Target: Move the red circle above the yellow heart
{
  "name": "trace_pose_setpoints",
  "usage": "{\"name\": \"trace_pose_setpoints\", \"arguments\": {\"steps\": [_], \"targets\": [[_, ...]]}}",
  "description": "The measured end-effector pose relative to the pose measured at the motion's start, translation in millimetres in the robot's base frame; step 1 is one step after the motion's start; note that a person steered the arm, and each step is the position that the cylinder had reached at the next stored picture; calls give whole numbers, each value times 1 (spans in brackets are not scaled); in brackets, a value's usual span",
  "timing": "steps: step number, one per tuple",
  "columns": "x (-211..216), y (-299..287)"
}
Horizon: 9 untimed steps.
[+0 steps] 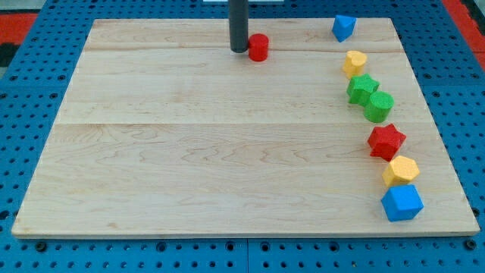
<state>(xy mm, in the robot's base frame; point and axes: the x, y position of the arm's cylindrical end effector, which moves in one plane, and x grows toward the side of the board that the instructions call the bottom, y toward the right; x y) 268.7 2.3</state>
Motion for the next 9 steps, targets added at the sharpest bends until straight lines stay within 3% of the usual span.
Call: {"name": "trace_pose_setpoints", "arguments": {"steps": [6,8,9], "targets": [[17,76],[-8,59],[4,64]]}}
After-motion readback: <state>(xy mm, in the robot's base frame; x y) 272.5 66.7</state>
